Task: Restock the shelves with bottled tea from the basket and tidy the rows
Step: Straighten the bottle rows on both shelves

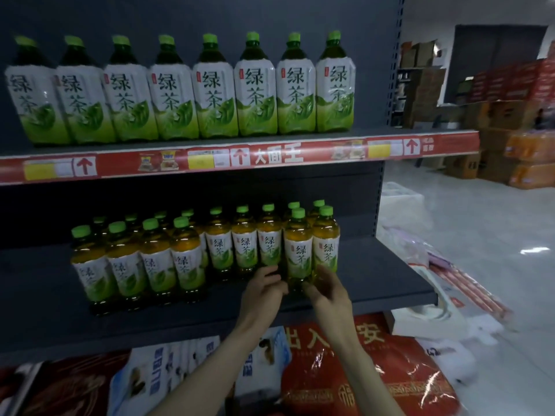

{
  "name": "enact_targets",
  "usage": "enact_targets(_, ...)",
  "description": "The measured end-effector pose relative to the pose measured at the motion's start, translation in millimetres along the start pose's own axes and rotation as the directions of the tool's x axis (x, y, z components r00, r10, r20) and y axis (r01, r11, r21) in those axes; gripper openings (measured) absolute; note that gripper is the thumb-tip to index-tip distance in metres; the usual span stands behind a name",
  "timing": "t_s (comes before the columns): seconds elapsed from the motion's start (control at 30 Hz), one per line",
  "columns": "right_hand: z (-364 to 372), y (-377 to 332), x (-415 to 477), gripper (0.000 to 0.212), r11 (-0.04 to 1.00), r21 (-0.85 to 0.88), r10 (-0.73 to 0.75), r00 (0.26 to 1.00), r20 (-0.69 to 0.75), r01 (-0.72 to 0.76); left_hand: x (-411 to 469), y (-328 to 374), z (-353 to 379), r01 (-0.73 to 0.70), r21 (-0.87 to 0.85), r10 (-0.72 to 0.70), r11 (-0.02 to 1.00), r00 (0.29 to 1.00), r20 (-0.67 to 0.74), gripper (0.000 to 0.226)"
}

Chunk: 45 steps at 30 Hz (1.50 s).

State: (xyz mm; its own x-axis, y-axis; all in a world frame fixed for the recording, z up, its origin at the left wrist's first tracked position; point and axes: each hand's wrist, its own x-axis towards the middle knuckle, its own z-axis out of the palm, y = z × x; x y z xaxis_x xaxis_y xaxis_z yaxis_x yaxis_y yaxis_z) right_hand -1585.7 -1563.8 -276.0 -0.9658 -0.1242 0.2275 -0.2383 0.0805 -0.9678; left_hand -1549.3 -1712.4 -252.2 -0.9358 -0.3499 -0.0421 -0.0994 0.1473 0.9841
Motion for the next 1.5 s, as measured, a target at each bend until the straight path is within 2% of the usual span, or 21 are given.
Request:
enact_targets(0.1,13.8,6.6,11.2,0.050,1.000,-0.021,0.010,1.000,0.022,-0.009,13.9,0.5,6.7,-0.002,-0.030,0.003,1.000,0.999,0.054,0.074)
enact_targets(0.2,23.2,16.4,23.3,0.054,0.998,-0.056,0.018,1.000,0.002,-0.018,32.5,-4.1,13.8,-0.065,-0.043,0.070,0.997,0.991,0.115,0.059)
enact_targets(0.33,34.1,29.1,34.2,0.056,0.992,-0.122,0.021,1.000,-0.007,-0.021,52.7,-21.9,26.0,-0.100,-0.112,0.111,0.989,0.989,0.095,0.048)
enact_targets(0.6,48.3,31.0,30.2,0.046,0.992,-0.122,-0.041,0.998,-0.049,0.035,56.1,-46.1,28.4,-0.156,-0.201,0.172,0.967,0.983,0.068,0.058)
enact_targets(0.9,101.5,25.9,17.3,0.063,0.986,-0.124,-0.090,0.982,0.167,0.112,47.1,-56.9,-38.1,-0.186,-0.187,0.183,0.965,0.983,-0.032,0.065)
enact_targets(1.0,118.8,23.8,13.3,0.066,0.984,-0.106,-0.118,0.971,0.207,0.143,46.8,-63.6,-58.5,-0.177,-0.180,0.167,0.968,0.983,-0.072,0.065)
enact_targets(1.13,139.7,24.5,11.8,0.056,0.978,-0.109,-0.148,0.956,0.253,0.180,48.8,-70.3,-75.4,-0.179,-0.181,0.159,0.967,0.980,-0.121,0.060)
enact_targets(1.27,149.9,27.3,18.6,0.066,0.964,-0.177,-0.139,0.943,0.302,0.199,49.9,-71.0,-84.8,-0.180,-0.169,0.156,0.969,0.977,-0.146,0.061)
enact_targets(1.5,156.2,32.3,15.4,0.080,0.952,-0.200,-0.145,0.920,0.364,0.230,26.3,-83.1,-83.6,-0.185,-0.112,0.156,0.976,0.960,-0.232,0.058)
